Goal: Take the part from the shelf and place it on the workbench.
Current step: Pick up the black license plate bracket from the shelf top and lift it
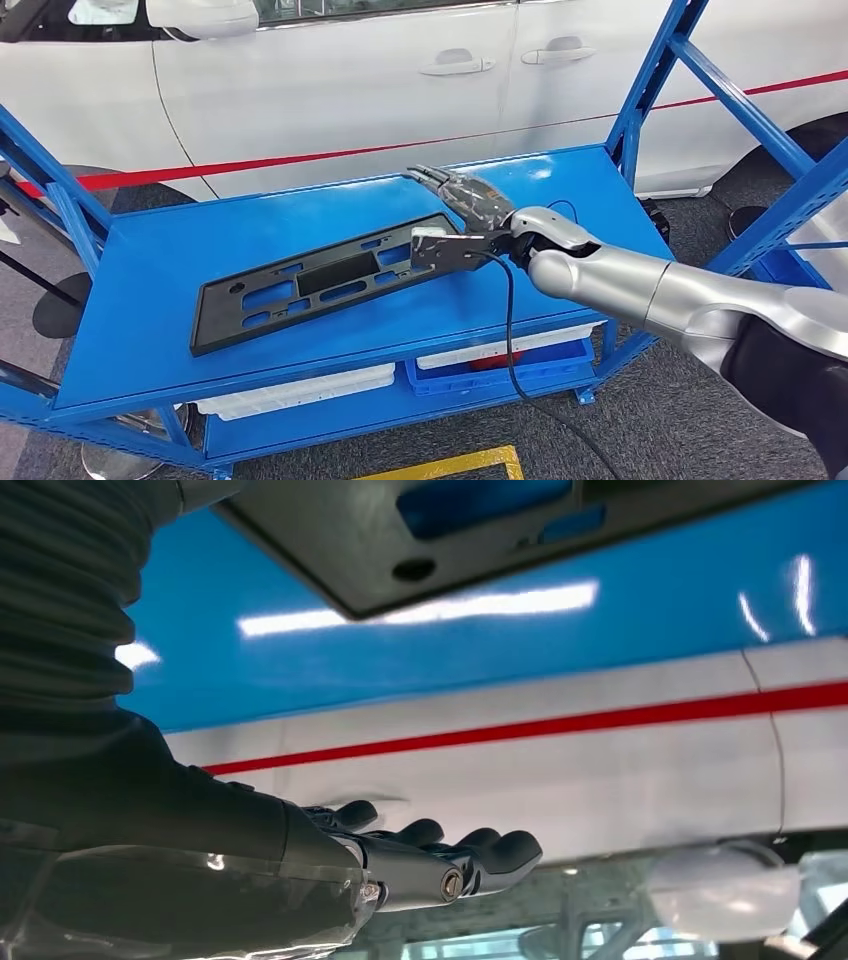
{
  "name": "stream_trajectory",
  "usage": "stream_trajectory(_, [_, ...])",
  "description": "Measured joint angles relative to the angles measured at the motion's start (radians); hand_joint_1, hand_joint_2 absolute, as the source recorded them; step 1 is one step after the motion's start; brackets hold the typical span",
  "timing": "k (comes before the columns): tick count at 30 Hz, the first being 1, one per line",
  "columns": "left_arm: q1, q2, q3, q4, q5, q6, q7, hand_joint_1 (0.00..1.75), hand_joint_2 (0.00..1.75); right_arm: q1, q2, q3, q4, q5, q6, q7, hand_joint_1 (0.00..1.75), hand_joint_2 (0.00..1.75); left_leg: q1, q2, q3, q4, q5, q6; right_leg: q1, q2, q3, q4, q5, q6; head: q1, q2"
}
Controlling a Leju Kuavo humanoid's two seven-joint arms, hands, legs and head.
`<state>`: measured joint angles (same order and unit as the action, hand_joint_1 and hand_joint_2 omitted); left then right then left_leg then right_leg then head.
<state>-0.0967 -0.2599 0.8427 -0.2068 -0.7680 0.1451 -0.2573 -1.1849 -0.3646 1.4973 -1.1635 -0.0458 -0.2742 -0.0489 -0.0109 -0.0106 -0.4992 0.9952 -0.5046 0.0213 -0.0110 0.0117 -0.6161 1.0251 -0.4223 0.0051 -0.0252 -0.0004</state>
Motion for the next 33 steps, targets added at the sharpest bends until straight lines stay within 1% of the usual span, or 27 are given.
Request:
stream_trajectory(5, [0.000,-0.002,0.000,0.000,-0.010,-0.001,0.008,0.00,0.00,0.106,0.082,0.020,0.134,0.074,-0.031,-0.096,0.00,1.75,0.000,0.000,0.000,0.000,0.000,0.000,0.000,0.000,0.000,0.000,0.000,0.000,0.000,0.000])
stream_trajectory(8, [0.000,-0.002,0.000,0.000,-0.012,-0.001,0.009,0.00,0.00,0.138,0.117,0.024,0.191,0.073,-0.035,-0.107,0.00,1.75,0.000,0.000,0.000,0.000,0.000,0.000,0.000,0.000,0.000,0.000,0.000,0.000,0.000,0.000])
stream_trajectory(12, [0.000,-0.002,0.001,0.000,-0.010,0.000,0.008,0.00,0.00,0.146,0.146,0.024,0.237,0.037,-0.034,-0.108,0.00,1.75,0.000,0.000,0.000,0.000,0.000,0.000,0.000,0.000,0.000,0.000,0.000,0.000,0.000,0.000])
stream_trajectory(18, [0.000,-0.002,0.003,0.000,-0.006,0.002,0.014,0.00,0.00,0.142,0.156,0.024,0.268,-0.005,-0.033,-0.105,0.00,1.75,0.000,0.000,0.000,0.000,0.000,0.000,0.000,0.000,0.000,0.000,0.000,0.000,0.000,0.000])
stream_trajectory(23, [0.000,-0.002,0.007,0.000,0.000,-0.002,0.011,0.00,0.00,0.139,0.156,0.024,0.277,-0.010,-0.032,-0.102,0.00,1.75,0.000,0.000,0.001,0.000,0.000,0.000,0.000,0.000,0.000,0.000,0.000,0.000,0.000,0.000])
stream_trajectory(30, [-0.001,-0.002,0.045,0.000,0.057,-0.018,-0.002,0.00,0.00,0.129,0.153,0.024,0.277,-0.038,-0.018,-0.076,0.00,1.75,0.000,0.000,0.002,0.000,0.000,0.000,0.000,0.000,0.000,0.000,0.000,0.000,0.000,0.000])
stream_trajectory(31, [-0.001,-0.002,0.049,0.000,0.057,-0.018,0.000,0.00,0.00,0.129,0.152,0.024,0.277,-0.043,-0.018,-0.077,0.00,1.31,0.000,0.000,0.002,0.000,0.000,0.000,0.000,0.000,0.000,0.000,0.000,0.000,0.000,0.000])
stream_trajectory(33, [-0.002,-0.002,0.052,0.000,0.051,-0.016,0.008,0.00,0.00,0.129,0.148,0.024,0.277,-0.053,-0.016,-0.084,0.00,1.31,0.000,0.000,0.002,0.000,0.000,0.000,0.000,0.000,0.000,0.000,0.000,0.000,0.000,0.000])
